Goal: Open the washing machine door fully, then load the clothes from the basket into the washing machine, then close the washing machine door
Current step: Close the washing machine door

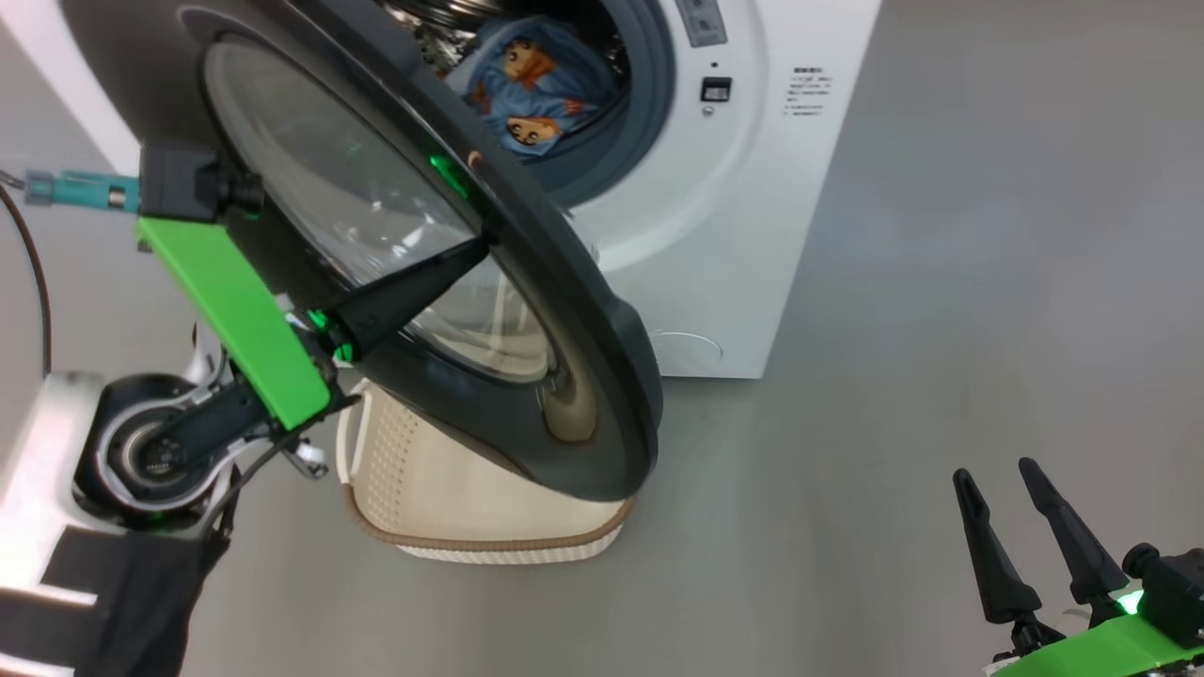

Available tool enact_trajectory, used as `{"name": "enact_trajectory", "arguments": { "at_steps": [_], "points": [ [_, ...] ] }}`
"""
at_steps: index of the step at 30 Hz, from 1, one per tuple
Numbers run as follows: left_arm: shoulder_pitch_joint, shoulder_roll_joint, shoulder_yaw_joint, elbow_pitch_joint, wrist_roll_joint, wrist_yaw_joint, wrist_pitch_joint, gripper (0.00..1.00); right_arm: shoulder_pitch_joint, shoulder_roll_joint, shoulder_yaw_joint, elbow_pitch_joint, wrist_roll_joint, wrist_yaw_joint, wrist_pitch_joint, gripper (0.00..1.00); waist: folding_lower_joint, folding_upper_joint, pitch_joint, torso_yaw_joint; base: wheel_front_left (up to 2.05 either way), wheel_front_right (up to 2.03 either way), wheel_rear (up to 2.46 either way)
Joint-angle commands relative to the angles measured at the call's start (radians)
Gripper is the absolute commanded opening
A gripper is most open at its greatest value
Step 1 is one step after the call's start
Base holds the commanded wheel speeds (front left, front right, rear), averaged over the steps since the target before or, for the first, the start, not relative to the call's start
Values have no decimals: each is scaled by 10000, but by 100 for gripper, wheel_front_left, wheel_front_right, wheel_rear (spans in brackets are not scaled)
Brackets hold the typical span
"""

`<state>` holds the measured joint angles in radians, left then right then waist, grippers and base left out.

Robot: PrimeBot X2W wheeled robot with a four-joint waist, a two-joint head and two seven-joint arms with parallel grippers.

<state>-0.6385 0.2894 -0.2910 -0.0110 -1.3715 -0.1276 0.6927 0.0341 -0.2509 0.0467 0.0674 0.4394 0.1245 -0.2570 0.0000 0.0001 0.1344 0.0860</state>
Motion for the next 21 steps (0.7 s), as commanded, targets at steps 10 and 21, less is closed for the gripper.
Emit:
{"name": "enact_trajectory", "arguments": {
  "at_steps": [10, 21],
  "points": [
    [-236, 855, -331, 77, 1, -31, -757, 0, -151, -37, 108, -179, -108, 62, -48, 100, 0, -1, 18, -107, 0, 0, 0],
    [1221, 1523, -1081, 672, 608, -31, -2737, 67, 92, -80, 119, -115, -111, 62, -48, 100, 0, -1, -340, 466, 0, 0, 0]
  ]
}}
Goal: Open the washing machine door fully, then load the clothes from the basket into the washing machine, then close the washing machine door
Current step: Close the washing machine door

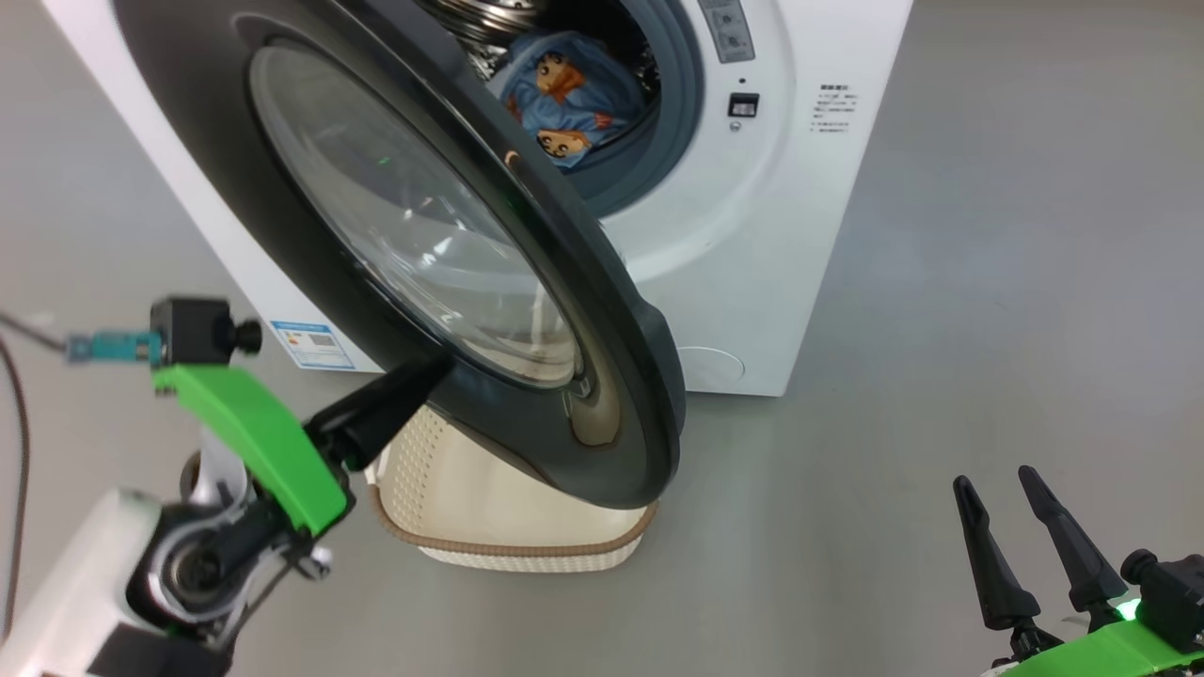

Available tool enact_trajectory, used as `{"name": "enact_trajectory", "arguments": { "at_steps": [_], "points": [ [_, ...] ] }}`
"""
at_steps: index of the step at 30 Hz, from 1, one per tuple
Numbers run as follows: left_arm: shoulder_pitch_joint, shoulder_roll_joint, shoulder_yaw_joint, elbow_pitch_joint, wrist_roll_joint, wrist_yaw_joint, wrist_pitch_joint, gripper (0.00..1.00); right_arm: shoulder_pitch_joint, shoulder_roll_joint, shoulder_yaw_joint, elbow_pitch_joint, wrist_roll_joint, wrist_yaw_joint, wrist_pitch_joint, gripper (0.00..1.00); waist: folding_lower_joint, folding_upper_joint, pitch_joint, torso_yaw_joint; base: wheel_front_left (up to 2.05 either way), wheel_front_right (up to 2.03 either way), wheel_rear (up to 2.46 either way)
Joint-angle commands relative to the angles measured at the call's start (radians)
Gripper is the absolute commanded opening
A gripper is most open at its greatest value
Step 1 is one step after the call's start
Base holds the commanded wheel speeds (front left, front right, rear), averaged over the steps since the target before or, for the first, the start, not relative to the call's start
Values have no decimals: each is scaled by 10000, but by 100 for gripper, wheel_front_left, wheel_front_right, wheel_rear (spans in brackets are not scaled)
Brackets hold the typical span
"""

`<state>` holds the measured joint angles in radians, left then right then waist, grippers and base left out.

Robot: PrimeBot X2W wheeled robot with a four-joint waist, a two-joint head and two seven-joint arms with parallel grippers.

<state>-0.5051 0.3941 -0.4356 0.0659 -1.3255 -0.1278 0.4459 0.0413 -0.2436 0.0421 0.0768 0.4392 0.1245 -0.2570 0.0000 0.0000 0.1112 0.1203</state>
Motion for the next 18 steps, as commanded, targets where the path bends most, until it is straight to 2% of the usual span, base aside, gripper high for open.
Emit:
{"name": "enact_trajectory", "arguments": {
  "at_steps": [1, 5, 10, 11, 18],
  "points": [
    [29, 518, 315, 25, 206, -29, -535, 76, 29, -168, 164, -205, -106, 62, -48, 100, 0, 0, -142, 161, 0, 0, 0],
    [586, 686, 81, 539, 470, -29, -1661, 99, 113, -210, 149, -195, -102, 62, -48, 100, 0, 0, -238, 256, 0, 0, 0],
    [1254, 1027, -347, 1226, 930, -29, -2929, 100, 202, -250, 141, -200, -103, 62, -48, 100, 0, 0, -277, 302, 0, 0, 0],
    [1254, 1027, -347, 1226, 930, -29, -2929, 100, 202, -250, 141, -200, -103, 62, -48, 100, 0, 0, -277, 302, 0, 0, 0],
    [1975, 1103, -833, 2094, 1079, -29, -4683, 100, 263, -359, 103, -185, -90, 62, -48, 100, 0, 0, -256, 130, 0, 0, 0]
  ]
}}
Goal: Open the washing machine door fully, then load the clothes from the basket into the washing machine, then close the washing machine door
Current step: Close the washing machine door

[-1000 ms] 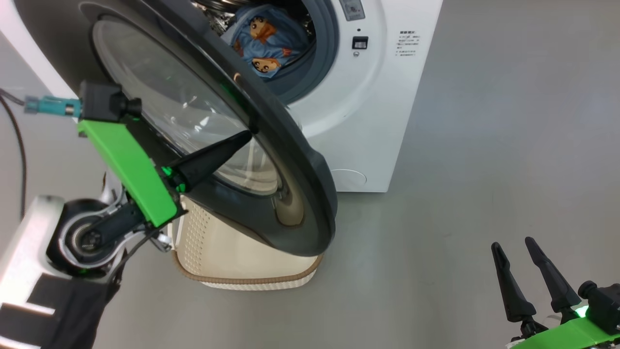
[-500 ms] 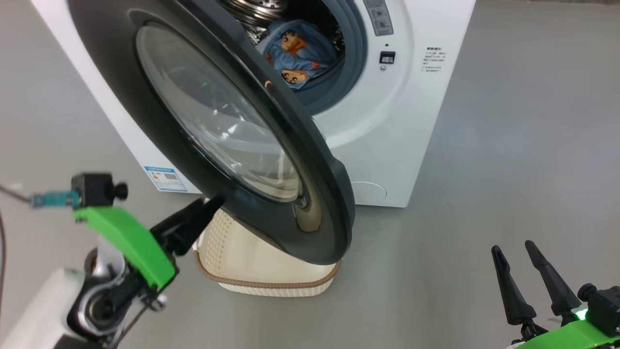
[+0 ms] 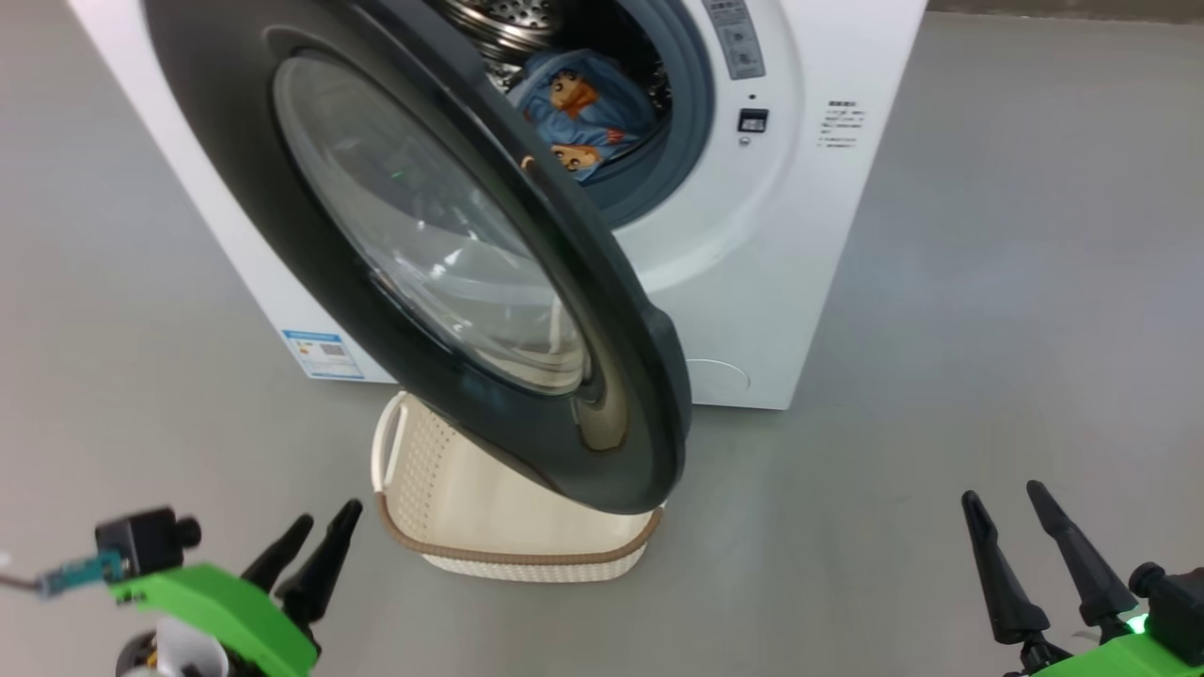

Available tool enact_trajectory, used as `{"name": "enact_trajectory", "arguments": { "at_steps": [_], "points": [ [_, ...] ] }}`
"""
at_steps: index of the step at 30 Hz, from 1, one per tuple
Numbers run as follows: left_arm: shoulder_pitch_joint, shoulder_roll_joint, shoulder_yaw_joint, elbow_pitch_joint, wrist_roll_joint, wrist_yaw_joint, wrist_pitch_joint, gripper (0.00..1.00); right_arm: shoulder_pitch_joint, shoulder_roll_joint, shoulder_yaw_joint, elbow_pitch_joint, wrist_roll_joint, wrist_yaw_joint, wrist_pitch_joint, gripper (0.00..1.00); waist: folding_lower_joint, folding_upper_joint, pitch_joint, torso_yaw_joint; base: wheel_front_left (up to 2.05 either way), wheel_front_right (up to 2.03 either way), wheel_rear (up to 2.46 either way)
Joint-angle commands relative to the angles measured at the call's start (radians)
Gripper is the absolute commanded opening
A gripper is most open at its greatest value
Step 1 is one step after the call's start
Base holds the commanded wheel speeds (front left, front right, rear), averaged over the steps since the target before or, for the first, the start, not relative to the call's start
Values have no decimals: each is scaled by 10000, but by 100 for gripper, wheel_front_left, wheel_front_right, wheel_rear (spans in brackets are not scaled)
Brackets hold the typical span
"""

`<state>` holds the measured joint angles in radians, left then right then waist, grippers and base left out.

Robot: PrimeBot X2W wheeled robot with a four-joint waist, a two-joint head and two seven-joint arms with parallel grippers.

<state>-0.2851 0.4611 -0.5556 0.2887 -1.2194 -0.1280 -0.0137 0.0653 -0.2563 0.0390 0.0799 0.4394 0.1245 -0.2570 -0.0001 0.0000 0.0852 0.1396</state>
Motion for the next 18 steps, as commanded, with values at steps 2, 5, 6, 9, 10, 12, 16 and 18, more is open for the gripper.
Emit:
{"name": "enact_trajectory", "arguments": {
  "at_steps": [2, 5, 6, 9, 10, 12, 16, 18],
  "points": [
    [-42, 447, 204, 13, 63, -27, -594, 100, 17, -267, 86, -219, -96, 62, -48, 100, 1, 0, 38, -183, 0, 0, 0],
    [174, 530, -11, 320, 229, -27, -1446, 100, -34, -336, 16, -245, -105, 62, -48, 100, 1, 0, 127, -421, 0, 0, 0],
    [224, 554, -69, 415, 262, -27, -1712, 100, -58, -359, -7, -256, -107, 62, -48, 100, 1, 0, 154, -509, 0, 0, 0],
    [337, 566, -188, 694, 438, -27, -2228, 100, -74, -404, -92, -269, -115, 62, -48, 100, 1, 0, 197, -772, 0, 0, 0],
    [374, 549, -143, 762, 501, -27, -2332, 100, -74, -415, -119, -277, -118, 62, -48, 100, 1, 0, 214, -862, 0, 0, 0],
    [452, 511, -15, 883, 753, -27, -2440, 100, -69, -432, -175, -288, -119, 62, -48, 100, 1, 0, 246, -1034, 0, 0, 0],
    [709, 200, 1035, 1025, 1918, -27, -2474, 100, -78, -445, -307, -322, -102, 62, -48, 100, 1, 0, 313, -1348, 0, 0, 0],
    [973, -119, 1704, 939, 2608, -27, -2476, 100, -97, -439, -357, -337, -103, 62, -48, 100, 1, 0, 328, -1502, 0, 0, 0]
  ]
}}
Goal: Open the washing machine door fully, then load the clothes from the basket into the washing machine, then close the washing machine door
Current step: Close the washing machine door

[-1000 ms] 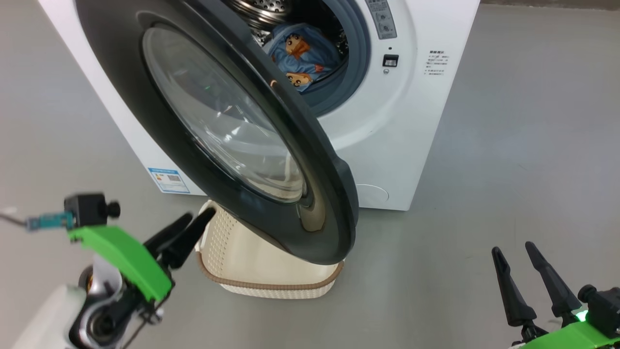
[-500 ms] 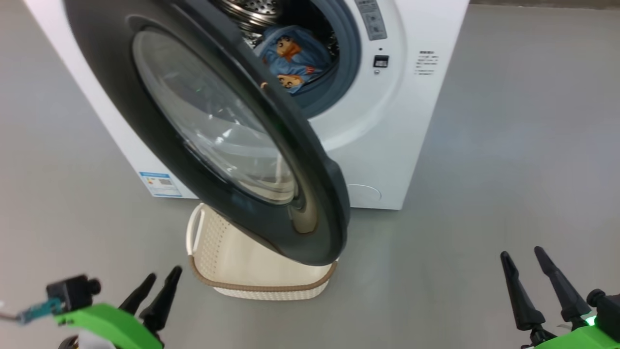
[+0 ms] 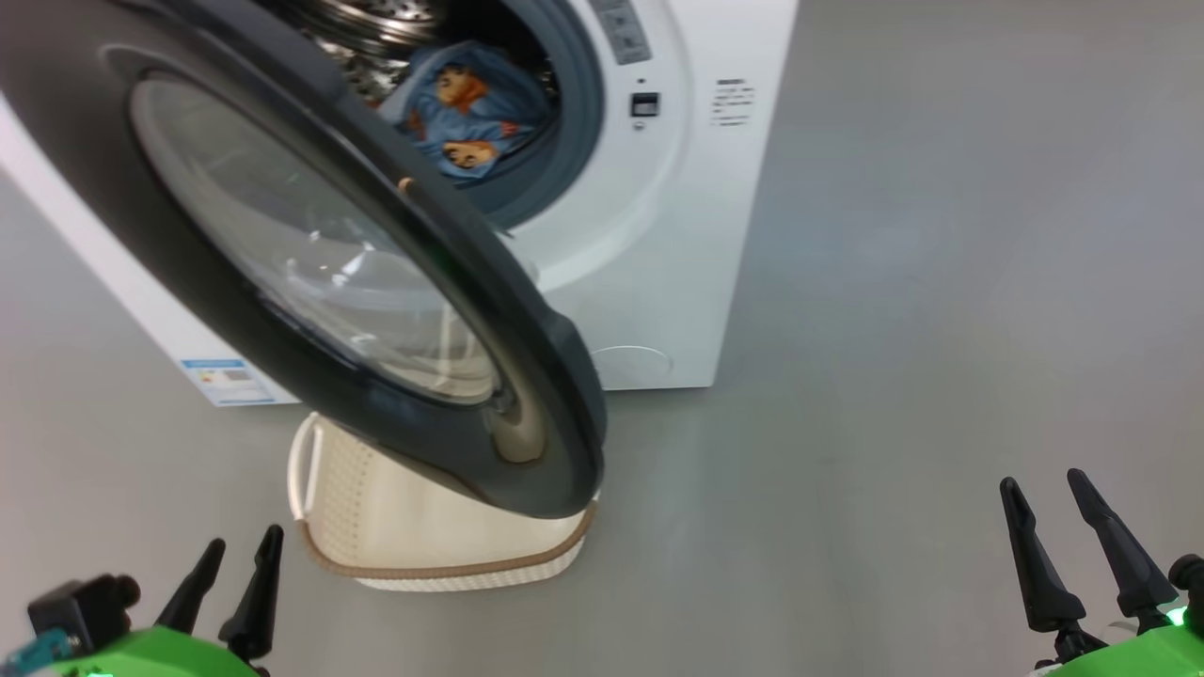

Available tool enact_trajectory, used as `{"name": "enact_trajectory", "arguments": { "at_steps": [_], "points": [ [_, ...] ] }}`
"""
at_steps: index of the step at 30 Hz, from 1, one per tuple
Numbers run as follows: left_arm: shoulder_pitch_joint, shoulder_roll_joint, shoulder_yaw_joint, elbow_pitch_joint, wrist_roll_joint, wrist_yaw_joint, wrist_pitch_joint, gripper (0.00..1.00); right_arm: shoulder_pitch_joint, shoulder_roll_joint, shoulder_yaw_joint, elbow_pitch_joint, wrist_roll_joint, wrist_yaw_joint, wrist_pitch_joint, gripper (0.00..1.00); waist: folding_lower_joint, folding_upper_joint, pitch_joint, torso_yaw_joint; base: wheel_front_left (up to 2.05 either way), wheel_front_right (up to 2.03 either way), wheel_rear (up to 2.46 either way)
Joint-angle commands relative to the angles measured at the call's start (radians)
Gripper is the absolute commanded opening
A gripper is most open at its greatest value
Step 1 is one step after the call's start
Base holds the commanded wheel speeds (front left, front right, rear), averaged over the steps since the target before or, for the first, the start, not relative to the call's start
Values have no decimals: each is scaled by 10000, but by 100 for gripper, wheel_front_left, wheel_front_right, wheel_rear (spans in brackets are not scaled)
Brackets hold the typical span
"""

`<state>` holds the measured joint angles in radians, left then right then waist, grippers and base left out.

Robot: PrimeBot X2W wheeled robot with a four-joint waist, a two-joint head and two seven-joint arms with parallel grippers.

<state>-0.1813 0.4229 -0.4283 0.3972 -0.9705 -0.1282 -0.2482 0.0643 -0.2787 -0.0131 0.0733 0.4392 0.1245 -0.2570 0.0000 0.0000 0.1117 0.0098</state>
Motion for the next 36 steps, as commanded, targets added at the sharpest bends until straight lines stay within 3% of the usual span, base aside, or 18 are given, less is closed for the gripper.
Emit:
{"name": "enact_trajectory", "arguments": {
  "at_steps": [1, 7, 17, 26, 36],
  "points": [
    [79, 120, 781, -220, 526, -25, -132, 100, -95, -214, 148, -275, -105, 62, -48, 100, 0, 0, 63, -278, 0, 0, 0],
    [1024, -998, 2739, -1283, 3354, -25, -134, 100, -88, -184, 14, -282, -81, 62, -48, 100, 0, 0, 51, -519, 0, 0, 0],
    [1899, -2263, 4085, -3012, 6281, -25, -135, 100, -70, -39, -160, -301, 15, 62, -48, 100, 0, 0, 10, -530, 0, 0, 0],
    [2173, -3138, 4611, -3396, 7246, -25, -135, 100, -117, 46, -144, -261, 14, 62, -48, 100, 0, 0, 62, -469, 0, 0, 0],
    [2068, -3372, 4678, -3295, 7328, -25, -135, 100, -218, 74, -36, -214, 33, 62, -48, 100, 0, 0, 120, -365, 0, 0, 0]
  ]
}}
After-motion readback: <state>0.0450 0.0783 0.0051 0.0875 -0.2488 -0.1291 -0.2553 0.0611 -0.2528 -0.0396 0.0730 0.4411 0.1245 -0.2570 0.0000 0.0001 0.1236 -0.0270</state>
